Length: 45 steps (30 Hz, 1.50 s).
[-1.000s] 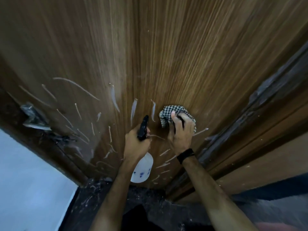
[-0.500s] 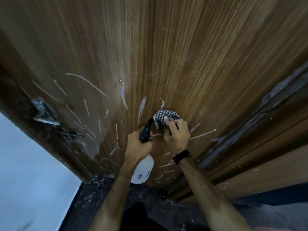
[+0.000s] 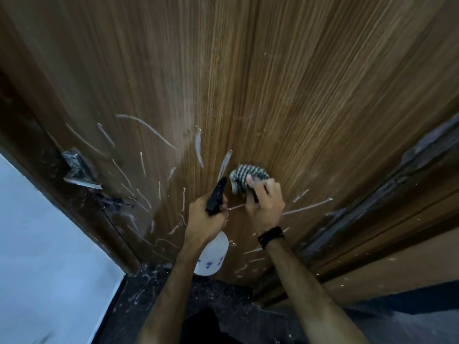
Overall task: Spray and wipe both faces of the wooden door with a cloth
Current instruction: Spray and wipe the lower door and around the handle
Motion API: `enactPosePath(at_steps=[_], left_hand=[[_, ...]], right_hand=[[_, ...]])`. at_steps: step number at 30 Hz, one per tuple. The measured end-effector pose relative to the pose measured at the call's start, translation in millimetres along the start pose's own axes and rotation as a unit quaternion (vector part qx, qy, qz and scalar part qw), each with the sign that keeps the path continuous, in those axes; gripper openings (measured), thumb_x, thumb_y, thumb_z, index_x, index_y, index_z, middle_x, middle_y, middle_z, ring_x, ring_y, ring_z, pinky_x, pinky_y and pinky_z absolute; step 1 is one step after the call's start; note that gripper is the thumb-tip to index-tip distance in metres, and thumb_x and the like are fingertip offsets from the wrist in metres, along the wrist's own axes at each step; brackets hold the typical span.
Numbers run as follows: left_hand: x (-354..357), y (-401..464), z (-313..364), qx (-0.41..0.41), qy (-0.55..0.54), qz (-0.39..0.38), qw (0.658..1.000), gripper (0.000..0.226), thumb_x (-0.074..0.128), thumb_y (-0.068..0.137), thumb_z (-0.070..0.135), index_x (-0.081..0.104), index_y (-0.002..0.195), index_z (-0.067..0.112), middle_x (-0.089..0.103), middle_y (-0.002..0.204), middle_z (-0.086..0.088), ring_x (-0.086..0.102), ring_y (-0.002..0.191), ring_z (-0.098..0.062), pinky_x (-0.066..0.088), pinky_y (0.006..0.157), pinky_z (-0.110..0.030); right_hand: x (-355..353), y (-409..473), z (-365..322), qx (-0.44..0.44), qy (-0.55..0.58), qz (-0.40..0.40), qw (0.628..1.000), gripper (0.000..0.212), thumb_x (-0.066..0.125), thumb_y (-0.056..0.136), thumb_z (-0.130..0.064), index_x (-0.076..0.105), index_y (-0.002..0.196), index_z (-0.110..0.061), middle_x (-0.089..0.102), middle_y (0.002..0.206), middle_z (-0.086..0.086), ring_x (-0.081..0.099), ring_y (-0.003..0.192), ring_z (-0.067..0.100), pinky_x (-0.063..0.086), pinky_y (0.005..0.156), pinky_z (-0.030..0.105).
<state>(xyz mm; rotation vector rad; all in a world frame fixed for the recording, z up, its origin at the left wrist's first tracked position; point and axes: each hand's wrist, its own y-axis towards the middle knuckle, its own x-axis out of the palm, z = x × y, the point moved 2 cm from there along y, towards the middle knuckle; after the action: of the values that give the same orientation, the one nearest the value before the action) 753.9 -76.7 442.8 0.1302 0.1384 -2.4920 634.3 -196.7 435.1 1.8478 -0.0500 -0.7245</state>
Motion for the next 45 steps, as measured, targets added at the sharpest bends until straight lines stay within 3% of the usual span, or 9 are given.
enactPosePath(at_steps=[3,6,11,15,19,28,32,36,45], left_hand=[[-6.2,4.1,-1.1,0.004,0.025,0.002,1.000,0.024,0.065,0.086,-0.007,0.069,0.086,0.017,0.067,0.071,-0.002,0.064,0.064,-0.022,0.055,0.067,-0.040],[-9.8,4.3,-4.8,0.002,0.040,-0.001,0.999,0.023,0.066,0.084,-0.006,0.069,0.083,0.017,0.064,0.066,0.003,0.063,0.066,-0.024,0.055,0.071,-0.044],[-6.8,2.6,-10.0,-0.008,0.026,-0.009,1.000,0.026,0.065,0.086,-0.006,0.069,0.082,0.019,0.065,0.066,0.000,0.063,0.056,-0.019,0.053,0.059,-0.037],[-8.0,6.0,-13.8,-0.028,0.025,-0.008,0.999,0.025,0.065,0.085,-0.007,0.067,0.079,0.016,0.063,0.064,-0.003,0.063,0.060,-0.023,0.053,0.062,-0.041],[-16.8,8.4,-10.9,-0.029,0.009,0.011,0.999,0.022,0.066,0.086,-0.004,0.068,0.081,0.017,0.066,0.070,-0.003,0.063,0.066,-0.024,0.054,0.069,-0.042],[-44.4,15.3,-12.5,-0.033,-0.024,0.038,0.998,0.022,0.064,0.089,-0.006,0.068,0.086,0.015,0.068,0.076,-0.016,0.059,0.053,-0.022,0.051,0.056,-0.035],[-48.9,17.3,-14.9,-0.028,-0.006,0.021,0.999,0.021,0.064,0.088,-0.006,0.068,0.086,0.015,0.067,0.071,-0.011,0.060,0.054,-0.019,0.052,0.057,-0.035],[-53.2,19.7,-11.5,-0.010,0.020,-0.003,1.000,0.019,0.063,0.087,-0.007,0.067,0.087,0.012,0.069,0.078,-0.017,0.060,0.055,-0.019,0.053,0.057,-0.035],[-75.5,30.0,-9.8,0.014,0.043,-0.041,0.998,0.021,0.064,0.084,0.002,0.067,0.083,0.022,0.068,0.073,0.004,0.065,0.072,-0.025,0.057,0.075,-0.052]], right_hand=[[0.0,-8.7,-2.3,0.040,0.027,-0.015,0.999,0.038,0.065,0.085,0.002,0.060,0.116,-0.020,0.046,0.089,-0.002,0.048,0.075,0.023,0.044,0.062,0.037],[-12.1,20.2,-11.2,0.059,0.045,0.058,0.996,0.036,0.074,0.083,0.004,0.062,0.109,-0.018,0.048,0.088,-0.001,0.053,0.073,0.023,0.046,0.065,0.032],[-23.5,65.4,-19.7,0.074,0.029,0.160,0.984,0.025,0.082,0.079,-0.003,0.068,0.097,-0.012,0.052,0.083,0.001,0.054,0.073,0.018,0.046,0.067,0.028],[-1.3,22.0,-18.2,0.005,-0.004,0.044,0.999,0.027,0.070,0.085,-0.004,0.062,0.107,-0.018,0.048,0.088,-0.001,0.049,0.073,0.021,0.042,0.063,0.029],[15.3,-11.3,-17.9,0.045,0.019,-0.067,0.997,0.031,0.069,0.080,0.001,0.070,0.108,-0.014,0.055,0.090,0.002,0.053,0.080,0.025,0.049,0.058,0.039],[10.6,75.2,-56.0,0.043,0.018,0.121,0.992,0.018,0.079,0.080,0.000,0.075,0.095,-0.011,0.059,0.078,0.006,0.056,0.068,0.024,0.046,0.064,0.029],[34.0,14.8,-48.3,0.015,-0.001,-0.002,1.000,0.036,0.071,0.081,0.000,0.064,0.110,-0.021,0.053,0.090,0.000,0.050,0.076,0.021,0.042,0.065,0.024],[42.4,-21.0,-47.4,0.084,0.028,-0.085,0.992,0.034,0.069,0.075,0.005,0.069,0.102,-0.015,0.053,0.092,-0.002,0.052,0.081,0.024,0.050,0.060,0.039],[21.2,64.4,-74.5,0.141,0.026,0.150,0.978,0.025,0.080,0.082,-0.005,0.069,0.103,0.001,0.066,0.093,0.009,0.061,0.086,0.020,0.050,0.081,0.026]])
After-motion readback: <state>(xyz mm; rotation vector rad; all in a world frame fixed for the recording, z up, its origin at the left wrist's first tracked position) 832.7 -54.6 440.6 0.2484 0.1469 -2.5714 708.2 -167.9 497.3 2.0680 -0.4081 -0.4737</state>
